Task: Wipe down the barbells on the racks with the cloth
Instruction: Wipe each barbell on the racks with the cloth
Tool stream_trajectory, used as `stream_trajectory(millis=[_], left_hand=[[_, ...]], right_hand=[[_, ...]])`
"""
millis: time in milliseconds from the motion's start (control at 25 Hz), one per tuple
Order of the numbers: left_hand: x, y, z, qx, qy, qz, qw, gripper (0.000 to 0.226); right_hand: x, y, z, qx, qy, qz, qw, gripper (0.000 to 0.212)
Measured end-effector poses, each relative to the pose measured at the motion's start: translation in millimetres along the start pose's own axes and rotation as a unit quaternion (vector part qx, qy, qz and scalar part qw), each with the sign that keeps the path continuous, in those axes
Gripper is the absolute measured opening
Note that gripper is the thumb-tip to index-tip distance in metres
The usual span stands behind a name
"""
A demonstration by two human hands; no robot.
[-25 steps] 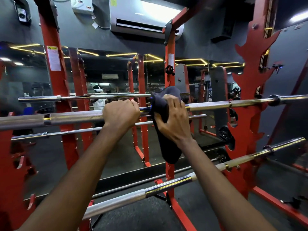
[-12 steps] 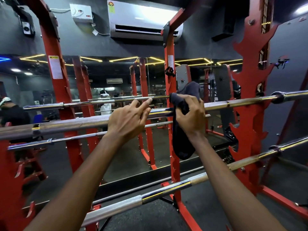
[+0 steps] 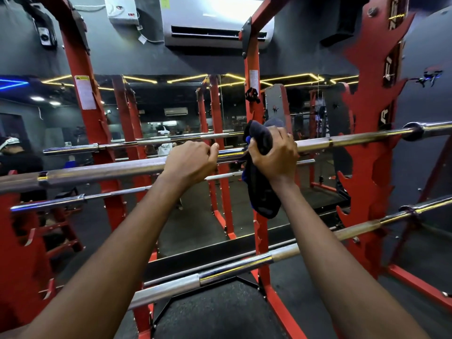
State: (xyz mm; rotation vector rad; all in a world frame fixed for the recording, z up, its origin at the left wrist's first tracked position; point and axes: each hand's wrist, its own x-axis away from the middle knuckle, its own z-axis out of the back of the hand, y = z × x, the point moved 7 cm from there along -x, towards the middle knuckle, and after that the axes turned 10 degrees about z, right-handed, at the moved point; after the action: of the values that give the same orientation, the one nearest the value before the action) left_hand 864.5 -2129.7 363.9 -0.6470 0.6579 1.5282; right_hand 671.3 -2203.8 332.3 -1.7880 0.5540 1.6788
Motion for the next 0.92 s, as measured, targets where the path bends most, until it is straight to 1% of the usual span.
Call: stream_trajectory(millis=[80, 200, 240, 320, 360, 440, 520, 600, 680, 760, 840, 920], left_hand=[[5, -1, -2, -0.026, 0.015, 0.003, 1.0, 0.061], [6, 0, 1, -0.04, 0.033, 0.002, 0.999, 0.055], [5, 0, 1, -0.04, 0.037, 0.005, 0.999, 0.054], [4, 0, -2, -0.049, 0.042, 0.015, 0.998, 0.056], [4, 0, -3, -0.055, 0.045, 0.022, 0.997, 0.057], [4, -1, -3, -0.062, 0.051, 0.037, 0.996, 0.059], [4, -2, -3, -0.067, 0.053, 0.049, 0.995, 0.059], [4, 0, -3, -0.071, 0.05, 0.054, 0.995, 0.059], [3, 0, -4, -0.078, 0.047, 0.059, 0.994, 0.058], [1, 2, -5, -0.075, 0.05, 0.061, 0.994, 0.058], [0, 5, -5, -0.068, 0.052, 0.059, 0.995, 0.056], [-4, 5, -6, -0.067, 0.037, 0.071, 0.995, 0.051]], right_hand=[[-2, 11, 5, 0.0, 0.005, -0.014, 1.0, 0.035], [-2, 21, 8, -0.004, 0.005, -0.057, 0.998, 0.037], [-1, 16, 8, 0.001, -0.001, -0.051, 0.999, 0.039], [3, 4, 6, 0.001, -0.022, 0.008, 1.0, 0.041], [6, 1, 5, -0.011, -0.033, 0.039, 0.999, 0.041], [8, 6, 5, -0.048, -0.05, 0.063, 0.996, 0.042], [8, 18, 6, -0.065, -0.053, 0.057, 0.995, 0.044], [6, 32, 12, -0.052, -0.042, 0.024, 0.997, 0.045], [3, 45, 19, -0.036, -0.018, -0.025, 0.999, 0.045], [6, 44, 22, -0.015, 0.009, -0.049, 0.999, 0.044], [12, 30, 14, -0.018, 0.004, -0.035, 0.999, 0.043], [19, 18, 2, -0.029, -0.025, 0.0, 0.999, 0.043]])
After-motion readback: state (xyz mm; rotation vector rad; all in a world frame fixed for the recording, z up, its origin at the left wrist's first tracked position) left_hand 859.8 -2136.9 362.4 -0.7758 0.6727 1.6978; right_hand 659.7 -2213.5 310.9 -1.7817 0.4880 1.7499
